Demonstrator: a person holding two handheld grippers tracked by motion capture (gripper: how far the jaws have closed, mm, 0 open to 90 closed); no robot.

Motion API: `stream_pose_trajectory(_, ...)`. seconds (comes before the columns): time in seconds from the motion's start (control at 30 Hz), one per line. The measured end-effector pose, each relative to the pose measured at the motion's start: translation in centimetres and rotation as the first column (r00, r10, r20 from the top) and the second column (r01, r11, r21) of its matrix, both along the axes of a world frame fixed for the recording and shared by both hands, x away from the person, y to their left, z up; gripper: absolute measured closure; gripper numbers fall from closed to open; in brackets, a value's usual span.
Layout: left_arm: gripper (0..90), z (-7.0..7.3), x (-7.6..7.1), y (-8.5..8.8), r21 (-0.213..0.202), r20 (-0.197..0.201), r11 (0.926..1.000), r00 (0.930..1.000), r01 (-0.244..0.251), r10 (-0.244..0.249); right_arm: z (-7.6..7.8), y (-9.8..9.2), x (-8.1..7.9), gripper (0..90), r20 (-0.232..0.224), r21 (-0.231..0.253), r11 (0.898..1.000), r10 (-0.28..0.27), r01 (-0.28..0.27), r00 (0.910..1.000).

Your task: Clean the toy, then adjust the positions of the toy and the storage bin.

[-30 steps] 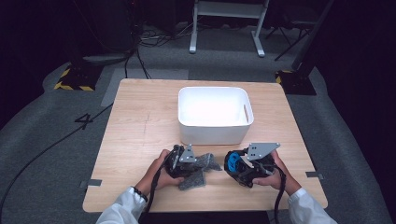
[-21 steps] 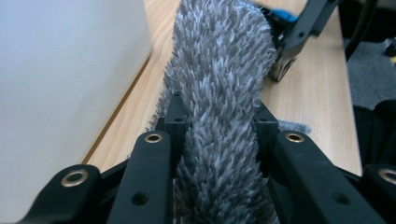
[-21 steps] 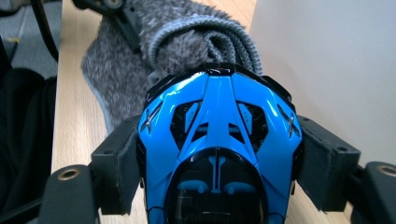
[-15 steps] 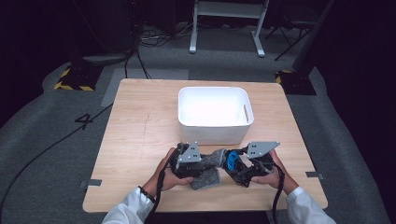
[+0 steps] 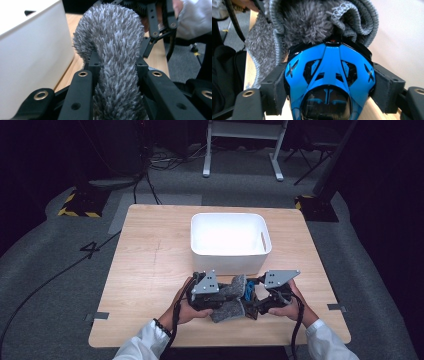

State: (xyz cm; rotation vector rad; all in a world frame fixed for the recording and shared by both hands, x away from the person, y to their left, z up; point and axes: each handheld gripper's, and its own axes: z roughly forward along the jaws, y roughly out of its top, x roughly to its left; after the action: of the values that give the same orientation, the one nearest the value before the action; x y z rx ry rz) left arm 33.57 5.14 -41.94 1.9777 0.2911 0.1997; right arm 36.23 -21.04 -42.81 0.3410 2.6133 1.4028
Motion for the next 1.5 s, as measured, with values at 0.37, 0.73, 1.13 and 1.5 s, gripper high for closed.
stream_pose_trajectory(0.37,70.0,0.0,0.2,-0.3,0.009,0.024,0.9998,0.9996,-0.016,0.016,1.0,-0.9,-0.2,25.6,0.04,0.045,0.999,-0.003,0.002,0.9992)
stream_pose_trajectory(0.73,70.4,-2.2,1.4,-1.2,0.088,-0.01,0.995,0.9988,-0.047,0.048,1.8,-0.8,-0.6,25.6,0.061,0.135,0.991,-0.012,0.004,0.9981)
stream_pose_trajectory(1.13,70.4,-4.4,2.7,-1.6,0.226,-0.03,0.9711,0.9958,-0.078,0.087,2.4,-0.9,-0.6,25.7,0.071,0.186,0.983,-0.006,-0.007,0.9975)
stream_pose_trajectory(1.5,70.7,-0.9,0.7,-1.1,0.045,0.035,0.998,0.9985,-0.044,0.043,2.0,-1.4,-0.5,25.6,0.073,0.165,0.986,-0.034,0.022,0.9967)
